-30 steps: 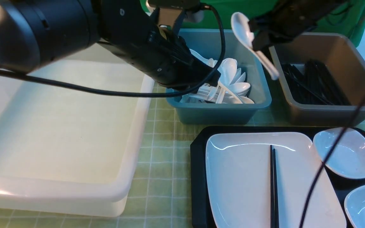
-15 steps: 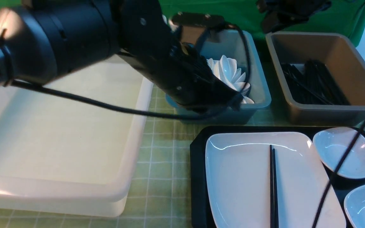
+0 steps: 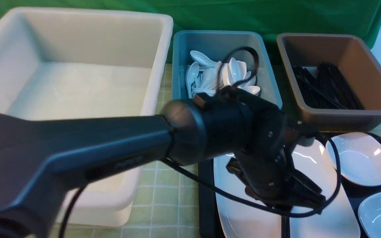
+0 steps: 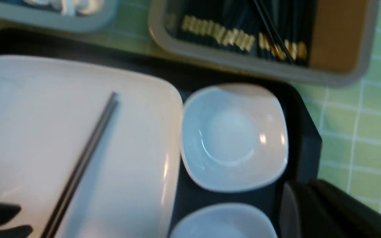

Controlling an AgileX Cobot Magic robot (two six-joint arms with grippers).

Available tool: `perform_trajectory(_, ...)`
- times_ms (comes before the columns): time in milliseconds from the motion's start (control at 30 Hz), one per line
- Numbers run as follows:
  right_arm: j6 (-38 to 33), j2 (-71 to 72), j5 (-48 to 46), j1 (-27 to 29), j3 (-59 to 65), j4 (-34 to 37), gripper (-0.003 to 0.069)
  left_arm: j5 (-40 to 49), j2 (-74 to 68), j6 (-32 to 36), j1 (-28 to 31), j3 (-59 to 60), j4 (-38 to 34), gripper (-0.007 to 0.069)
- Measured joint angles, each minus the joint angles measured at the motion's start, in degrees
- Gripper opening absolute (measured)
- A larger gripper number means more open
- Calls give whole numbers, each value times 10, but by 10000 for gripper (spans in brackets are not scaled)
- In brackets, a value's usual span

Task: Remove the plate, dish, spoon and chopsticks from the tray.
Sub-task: Use the left arm to grab a pair of chopsticks from the plate

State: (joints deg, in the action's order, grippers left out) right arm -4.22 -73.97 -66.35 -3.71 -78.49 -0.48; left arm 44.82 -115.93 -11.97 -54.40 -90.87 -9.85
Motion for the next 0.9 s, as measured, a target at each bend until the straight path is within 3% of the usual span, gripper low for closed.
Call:
perform_trajectory(67,0,26,1,6,19,-1,16,7,-9,0,-11,-7,-1,347)
perform_trajectory(233,0,59,5,8,25,1,23,27,-26,-19,-37,-8,-5,489)
perform_trajectory(433,0,64,6,8,27,1,32,19,-46,-35,-52,-8,-3,482)
perform_trajectory(533,0,65,4,8,27,1,34,10,-54,-43,-55,-9,2,424)
perform_trajectory(600,0,65,2,8,27,1,36,10,-56,-45,-55,-11,1,346)
perform_trajectory(633,0,65,1,8,27,1,37,10,-57,-50,-56,-12,-3,254)
perform_trajectory(733,0,65,1,8,27,1,41,9,-56,-60,-57,-14,4,78)
perform_trajectory(900,-7,65,-1,8,27,1,43,13,-54,-61,-57,-15,9,68)
